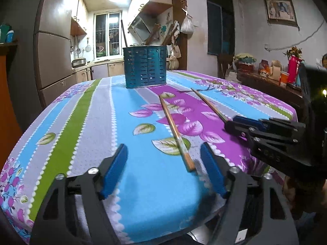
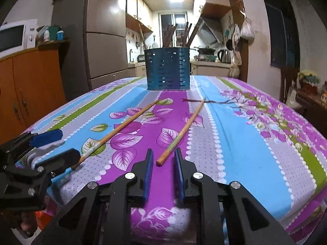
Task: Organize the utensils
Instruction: 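Open both tools and move them back over the last chopsticks, then close the left tool on a chopstick while the right tool grasps the last one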
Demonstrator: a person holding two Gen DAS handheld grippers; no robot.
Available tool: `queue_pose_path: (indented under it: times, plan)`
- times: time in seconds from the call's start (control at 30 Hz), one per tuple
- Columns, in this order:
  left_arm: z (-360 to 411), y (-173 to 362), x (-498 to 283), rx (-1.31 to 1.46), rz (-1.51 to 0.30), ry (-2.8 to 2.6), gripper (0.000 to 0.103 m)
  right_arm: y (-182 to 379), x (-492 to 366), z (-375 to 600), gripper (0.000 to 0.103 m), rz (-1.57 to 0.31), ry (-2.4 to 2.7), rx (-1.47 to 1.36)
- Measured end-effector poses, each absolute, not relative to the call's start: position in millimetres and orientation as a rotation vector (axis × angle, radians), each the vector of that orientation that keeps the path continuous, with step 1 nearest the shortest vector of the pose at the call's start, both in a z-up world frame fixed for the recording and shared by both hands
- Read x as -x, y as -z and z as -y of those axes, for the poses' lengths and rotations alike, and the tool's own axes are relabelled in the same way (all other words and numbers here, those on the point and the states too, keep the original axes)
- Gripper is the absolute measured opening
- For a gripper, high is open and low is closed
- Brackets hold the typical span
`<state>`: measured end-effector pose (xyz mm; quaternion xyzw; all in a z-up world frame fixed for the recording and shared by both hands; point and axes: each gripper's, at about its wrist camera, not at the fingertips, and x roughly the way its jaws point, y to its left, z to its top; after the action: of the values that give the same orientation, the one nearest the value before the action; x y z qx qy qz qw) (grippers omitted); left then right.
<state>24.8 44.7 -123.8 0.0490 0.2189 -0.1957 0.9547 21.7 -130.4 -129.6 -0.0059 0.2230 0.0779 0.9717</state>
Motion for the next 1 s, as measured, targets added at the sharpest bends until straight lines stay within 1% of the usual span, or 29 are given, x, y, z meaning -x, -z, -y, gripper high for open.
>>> queue_pose_path:
  times: [0.03, 0.13, 0.17, 0.23, 0.33, 0.4, 1.0]
  plan:
    - [-43, 127, -23, -0.102, -0.449, 0.406, 0.054, 130, -21, 130, 0.013, -0.448, -0.154, 0.017]
    - [-36, 130, -18, -0.123, -0.441, 0.418, 0.038, 129, -17, 138, 0.011, -0.443, -0.133, 0.024]
    - [-36, 130, -17, -0.123, -0.438, 0.426, 0.036, 129, -17, 141, 0.011, -0.445, -0.131, 0.021]
    - [-32, 130, -15, -0.131, -0.431, 0.432, 0.026, 129, -13, 149, 0.01, -0.442, -0.12, 0.02]
    - [-26, 131, -11, -0.142, -0.418, 0.44, 0.014, 128, -9, 158, 0.009, -0.432, -0.117, 0.008]
    - [-24, 133, -9, -0.144, -0.41, 0.437, 0.012, 129, -8, 163, 0.009, -0.422, -0.122, -0.001]
    - [-20, 141, -2, -0.096, -0.324, 0.363, 0.013, 138, -4, 161, 0.01, -0.366, -0.105, -0.004]
